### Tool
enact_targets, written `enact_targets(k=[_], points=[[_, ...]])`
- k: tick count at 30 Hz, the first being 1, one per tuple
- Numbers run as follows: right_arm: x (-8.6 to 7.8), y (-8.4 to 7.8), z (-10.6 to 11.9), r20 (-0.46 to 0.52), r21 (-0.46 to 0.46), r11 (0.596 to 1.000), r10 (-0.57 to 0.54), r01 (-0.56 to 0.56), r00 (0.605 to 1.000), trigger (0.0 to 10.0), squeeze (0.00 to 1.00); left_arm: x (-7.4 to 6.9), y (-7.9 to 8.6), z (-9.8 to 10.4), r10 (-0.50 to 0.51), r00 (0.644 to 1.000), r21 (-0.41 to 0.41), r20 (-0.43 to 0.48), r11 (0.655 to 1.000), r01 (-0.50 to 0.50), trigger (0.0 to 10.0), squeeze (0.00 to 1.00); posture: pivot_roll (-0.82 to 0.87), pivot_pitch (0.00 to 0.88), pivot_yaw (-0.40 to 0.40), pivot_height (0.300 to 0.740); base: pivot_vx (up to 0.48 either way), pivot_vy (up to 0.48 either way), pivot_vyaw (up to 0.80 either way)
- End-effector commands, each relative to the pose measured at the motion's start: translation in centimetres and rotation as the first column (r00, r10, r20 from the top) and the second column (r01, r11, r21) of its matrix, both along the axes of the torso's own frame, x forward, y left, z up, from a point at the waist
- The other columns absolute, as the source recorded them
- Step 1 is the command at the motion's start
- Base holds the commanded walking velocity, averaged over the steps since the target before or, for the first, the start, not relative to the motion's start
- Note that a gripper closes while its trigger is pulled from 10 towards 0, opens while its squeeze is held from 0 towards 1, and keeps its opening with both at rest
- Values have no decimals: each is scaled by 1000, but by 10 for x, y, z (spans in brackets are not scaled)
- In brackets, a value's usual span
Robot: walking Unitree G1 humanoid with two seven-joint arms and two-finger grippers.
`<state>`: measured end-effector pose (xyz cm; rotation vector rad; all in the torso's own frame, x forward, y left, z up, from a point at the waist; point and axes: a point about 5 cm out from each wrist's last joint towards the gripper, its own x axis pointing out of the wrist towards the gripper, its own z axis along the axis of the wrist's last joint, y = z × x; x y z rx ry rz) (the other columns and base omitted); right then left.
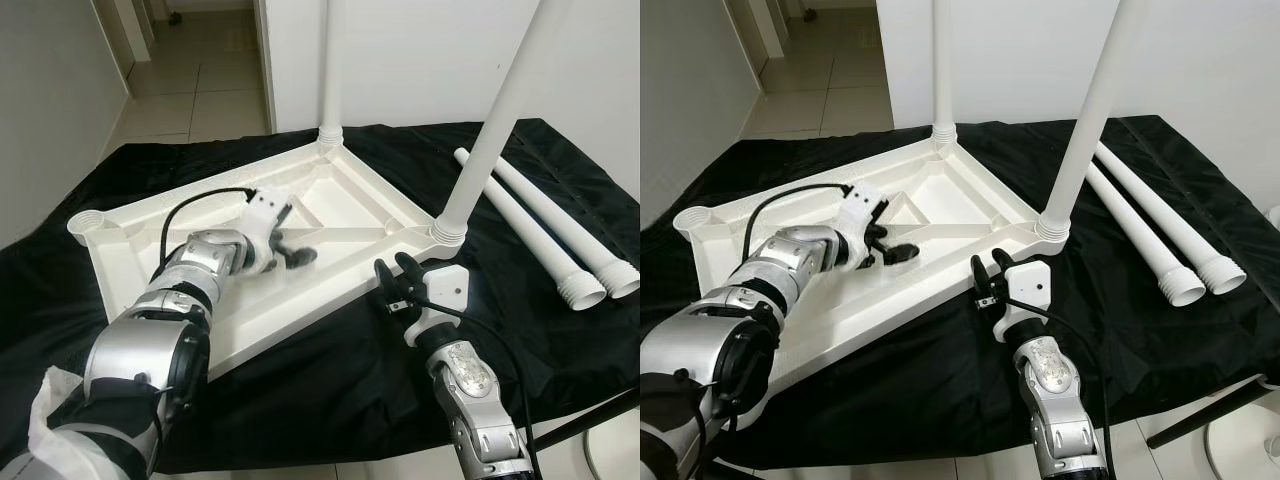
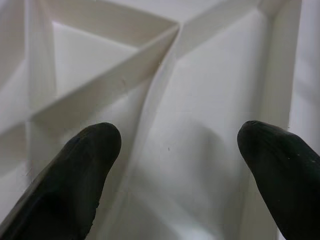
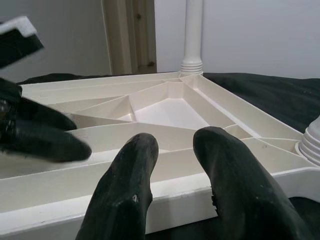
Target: Building children table
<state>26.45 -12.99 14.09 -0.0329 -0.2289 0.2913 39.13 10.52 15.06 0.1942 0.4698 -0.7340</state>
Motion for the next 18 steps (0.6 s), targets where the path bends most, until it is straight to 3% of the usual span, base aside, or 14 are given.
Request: enact_targets(k=[1, 7, 9, 10, 11, 13, 14, 15, 16, 18], points=[[0, 1, 0, -5, -7, 1000, 8, -9, 1000, 10000, 0, 11, 31, -4, 543, 799, 196, 258, 780, -594, 10000, 0, -153, 0, 60, 740, 0, 0, 0], [-1, 1, 1, -7, -10, 1000, 8, -8, 1000, 10000, 0, 9, 36, -8, 602, 753, 232, 264, 718, -656, 10000, 0, -157, 0, 63, 740, 0, 0, 0], [-1, 1, 1, -6, -12, 1000, 8, -8, 1000, 10000, 0, 9, 39, -7, 647, 719, 224, 255, 684, -695, 10000, 0, -157, 0, 63, 740, 0, 0, 0], [-1, 1, 1, -6, -12, 1000, 8, -8, 1000, 10000, 0, 9, 39, -7, 647, 719, 224, 255, 684, -695, 10000, 0, -157, 0, 63, 740, 0, 0, 0], [0, 1, 1, -6, -13, 1000, 8, -8, 1000, 10000, 0, 9, 40, -7, 666, 703, 210, 249, 672, -710, 9098, 0, -157, 0, 63, 740, 0, 0, 0], [0, 2, 2, -5, -13, 1000, 8, -8, 1000, 10000, 0, 9, 41, -7, 684, 685, 194, 250, 658, -728, 9098, 0, -157, 0, 63, 740, 0, 0, 0], [0, 2, 2, -5, -13, 1000, 8, -8, 1000, 10000, 0, 8, 45, -7, 721, 645, 180, 254, 620, -764, 1882, 0, -157, 0, 63, 740, 0, 0, 0], [0, 2, 2, -5, -13, 1000, 8, -8, 1000, 10000, 0, 8, 45, -7, 721, 645, 180, 254, 620, -764, 1882, 0, -157, 0, 63, 740, 0, 0, 0], [0, 3, 2, -5, -14, 1000, 8, -8, 1000, 10000, 0, 7, 47, -9, 741, 625, 185, 243, 597, -780, 1176, 0, -157, 0, 66, 740, 0, 0, 0], [0, 3, 2, -4, -14, 1000, 8, -8, 1000, 10000, 0, 7, 48, -10, 750, 619, 185, 234, 590, -786, 588, 0, -157, 0, 66, 740, 0, 0, 0]])
